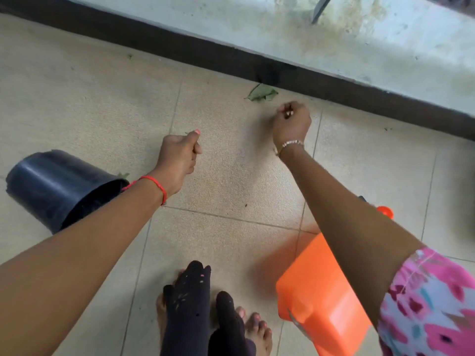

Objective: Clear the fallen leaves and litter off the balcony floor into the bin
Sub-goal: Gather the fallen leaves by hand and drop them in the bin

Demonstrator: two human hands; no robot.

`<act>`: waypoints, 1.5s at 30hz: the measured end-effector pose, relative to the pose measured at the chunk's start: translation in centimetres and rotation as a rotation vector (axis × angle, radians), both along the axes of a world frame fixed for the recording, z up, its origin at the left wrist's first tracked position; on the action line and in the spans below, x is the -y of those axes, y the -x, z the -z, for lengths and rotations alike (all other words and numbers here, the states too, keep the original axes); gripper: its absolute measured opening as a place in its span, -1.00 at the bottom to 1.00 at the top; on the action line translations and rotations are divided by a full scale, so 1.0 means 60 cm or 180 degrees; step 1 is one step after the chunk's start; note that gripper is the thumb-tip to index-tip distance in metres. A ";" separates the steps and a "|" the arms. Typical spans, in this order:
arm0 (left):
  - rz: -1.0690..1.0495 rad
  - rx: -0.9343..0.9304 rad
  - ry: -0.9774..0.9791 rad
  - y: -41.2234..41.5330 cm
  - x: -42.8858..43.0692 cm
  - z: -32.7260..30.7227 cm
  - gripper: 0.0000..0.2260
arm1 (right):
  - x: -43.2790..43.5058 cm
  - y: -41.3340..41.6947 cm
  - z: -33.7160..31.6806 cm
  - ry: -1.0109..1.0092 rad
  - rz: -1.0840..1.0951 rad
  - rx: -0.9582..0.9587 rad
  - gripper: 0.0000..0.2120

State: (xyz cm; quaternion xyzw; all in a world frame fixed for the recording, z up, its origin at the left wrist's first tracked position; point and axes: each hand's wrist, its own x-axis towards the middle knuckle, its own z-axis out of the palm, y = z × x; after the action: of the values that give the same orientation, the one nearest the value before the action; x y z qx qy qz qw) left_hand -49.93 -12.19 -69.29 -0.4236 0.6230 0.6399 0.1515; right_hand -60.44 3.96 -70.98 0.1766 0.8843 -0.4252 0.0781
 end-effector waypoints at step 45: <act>0.0890 0.0133 0.1741 -0.350 0.090 0.011 -0.85 | 0.202 -0.315 0.009 -0.1526 -0.3784 0.0742 -0.59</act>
State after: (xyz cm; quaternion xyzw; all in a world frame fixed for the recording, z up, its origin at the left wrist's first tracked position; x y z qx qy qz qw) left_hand -28.92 -17.60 -69.94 -0.3719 0.8212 0.4125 0.1312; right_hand -41.53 -8.17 -71.50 -0.2852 0.8872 -0.0784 0.3539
